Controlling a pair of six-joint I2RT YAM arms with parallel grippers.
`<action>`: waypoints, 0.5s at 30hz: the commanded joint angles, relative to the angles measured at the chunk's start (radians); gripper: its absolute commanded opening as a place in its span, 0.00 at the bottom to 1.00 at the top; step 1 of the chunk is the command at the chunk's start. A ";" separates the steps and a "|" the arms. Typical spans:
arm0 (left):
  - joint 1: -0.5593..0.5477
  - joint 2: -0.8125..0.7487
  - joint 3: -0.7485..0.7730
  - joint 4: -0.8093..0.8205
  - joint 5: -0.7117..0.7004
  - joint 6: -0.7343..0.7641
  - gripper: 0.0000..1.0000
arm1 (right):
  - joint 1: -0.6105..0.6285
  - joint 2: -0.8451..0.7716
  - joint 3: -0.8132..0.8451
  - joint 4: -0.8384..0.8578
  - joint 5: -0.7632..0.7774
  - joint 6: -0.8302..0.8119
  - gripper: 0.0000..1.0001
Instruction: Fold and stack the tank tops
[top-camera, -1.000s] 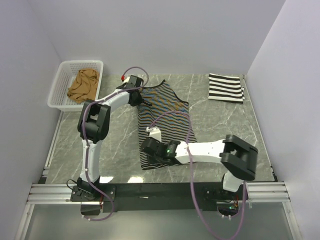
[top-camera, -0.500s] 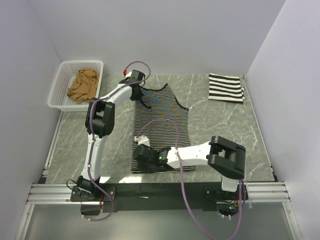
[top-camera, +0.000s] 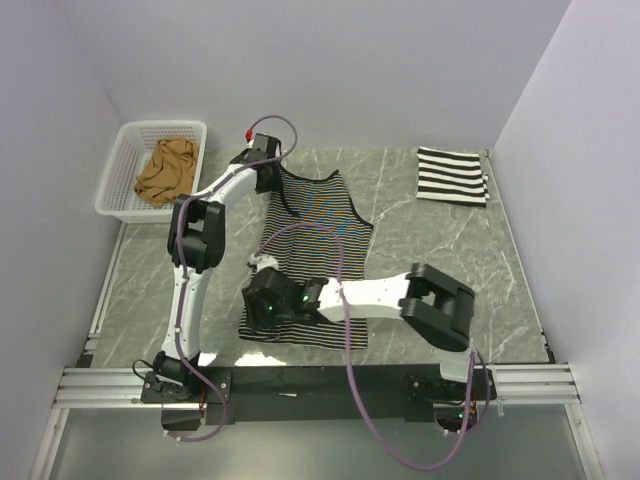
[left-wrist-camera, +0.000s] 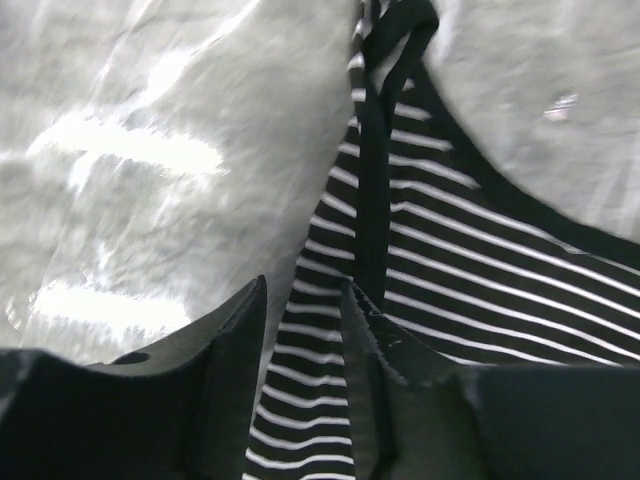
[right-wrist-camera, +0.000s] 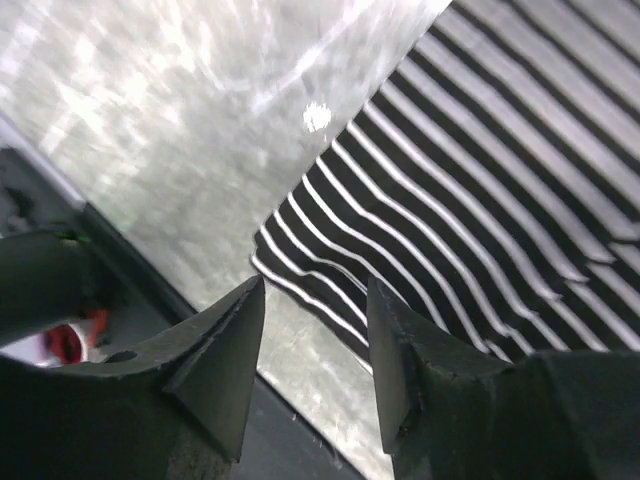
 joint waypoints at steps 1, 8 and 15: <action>-0.004 -0.163 0.028 0.125 0.113 0.046 0.43 | -0.016 -0.176 -0.017 0.035 0.058 -0.029 0.53; -0.004 -0.424 -0.145 0.268 0.165 -0.017 0.48 | -0.218 -0.472 -0.164 -0.154 0.189 -0.015 0.54; -0.086 -0.678 -0.418 0.258 0.136 -0.207 0.43 | -0.654 -0.557 -0.261 -0.171 0.097 -0.090 0.56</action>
